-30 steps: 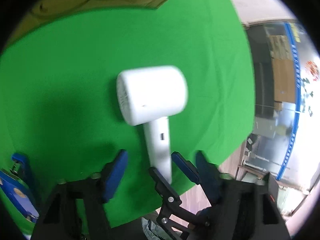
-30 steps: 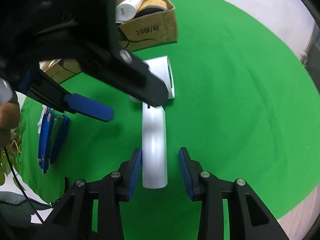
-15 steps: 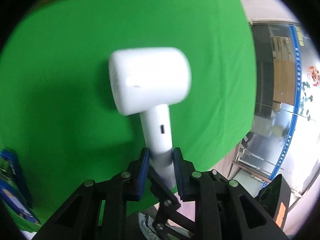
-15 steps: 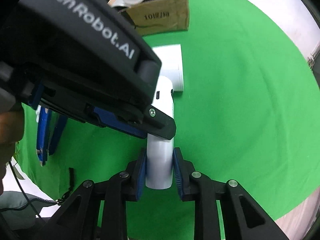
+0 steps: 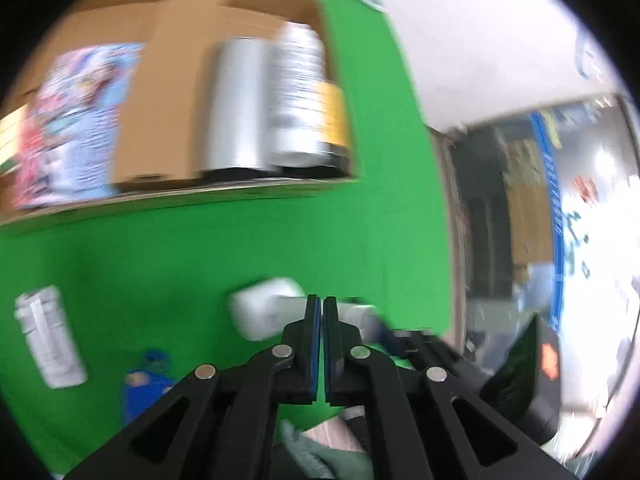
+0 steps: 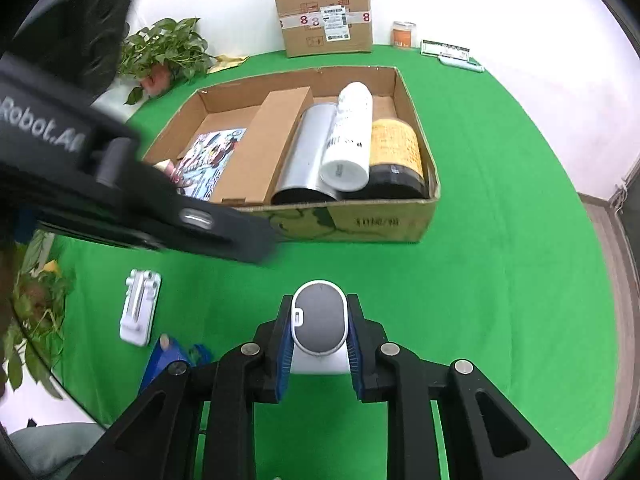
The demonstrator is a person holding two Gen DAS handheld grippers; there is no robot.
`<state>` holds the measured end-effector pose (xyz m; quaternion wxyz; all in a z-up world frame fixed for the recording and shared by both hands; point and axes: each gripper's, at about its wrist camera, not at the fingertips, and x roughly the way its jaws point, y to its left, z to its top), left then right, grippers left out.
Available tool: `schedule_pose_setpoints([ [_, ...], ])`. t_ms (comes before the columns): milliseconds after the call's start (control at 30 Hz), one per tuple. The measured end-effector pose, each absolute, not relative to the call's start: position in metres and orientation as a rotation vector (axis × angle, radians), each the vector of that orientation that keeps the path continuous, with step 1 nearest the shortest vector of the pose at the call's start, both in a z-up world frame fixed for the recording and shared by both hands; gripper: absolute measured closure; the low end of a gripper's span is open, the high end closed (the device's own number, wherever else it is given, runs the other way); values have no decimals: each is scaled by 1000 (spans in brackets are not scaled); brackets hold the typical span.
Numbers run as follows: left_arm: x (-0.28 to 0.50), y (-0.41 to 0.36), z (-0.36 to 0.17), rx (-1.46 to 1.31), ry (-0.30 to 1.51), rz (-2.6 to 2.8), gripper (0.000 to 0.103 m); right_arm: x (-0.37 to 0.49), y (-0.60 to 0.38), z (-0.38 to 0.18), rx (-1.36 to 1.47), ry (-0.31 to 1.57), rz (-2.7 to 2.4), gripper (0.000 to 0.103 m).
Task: Organize rigid objects
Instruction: 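Lift the hair dryer and carry it over the box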
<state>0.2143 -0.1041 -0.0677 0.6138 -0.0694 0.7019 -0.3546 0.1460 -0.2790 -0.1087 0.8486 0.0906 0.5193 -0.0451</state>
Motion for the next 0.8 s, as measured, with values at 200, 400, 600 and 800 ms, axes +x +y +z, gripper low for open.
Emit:
schedule_pose_setpoints([
  [200, 190, -91, -122, -335, 1816, -809, 41, 129, -276, -110, 213, 1090, -96, 80],
  [400, 168, -113, -178, -511, 2061, -868, 41, 115, -277, -116, 253, 1109, -155, 81],
  [600, 148, -122, -207, -636, 2160, -852, 41, 81, -294, -117, 323, 1167, -193, 80],
  [800, 142, -128, -209, -738, 2158, -847, 30, 68, -291, -131, 338, 1223, -157, 80],
])
